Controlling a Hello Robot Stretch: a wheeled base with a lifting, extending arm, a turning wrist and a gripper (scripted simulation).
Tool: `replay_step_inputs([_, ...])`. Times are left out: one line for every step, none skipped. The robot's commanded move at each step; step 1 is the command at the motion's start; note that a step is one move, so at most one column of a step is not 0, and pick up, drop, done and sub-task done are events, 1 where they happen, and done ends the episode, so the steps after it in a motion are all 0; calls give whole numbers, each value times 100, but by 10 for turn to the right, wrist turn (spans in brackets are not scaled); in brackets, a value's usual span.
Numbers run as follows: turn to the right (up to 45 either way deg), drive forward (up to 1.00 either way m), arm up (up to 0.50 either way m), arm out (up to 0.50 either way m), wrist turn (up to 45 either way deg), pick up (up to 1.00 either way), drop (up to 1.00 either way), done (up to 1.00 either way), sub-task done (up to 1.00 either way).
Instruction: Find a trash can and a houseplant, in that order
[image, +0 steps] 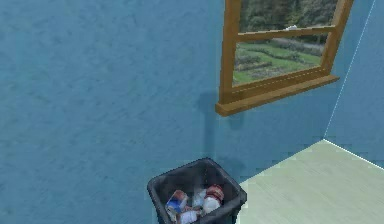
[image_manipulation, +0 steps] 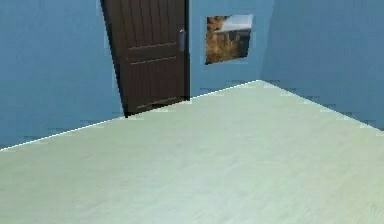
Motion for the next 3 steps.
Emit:
replay_step_inputs([450,0,0,0,0,0,0,0,0])
replay_step_inputs([450,0,0,0,0,0,0,0,0])
replay_step_inputs([450,0,0,0,0,0,0,0,0])
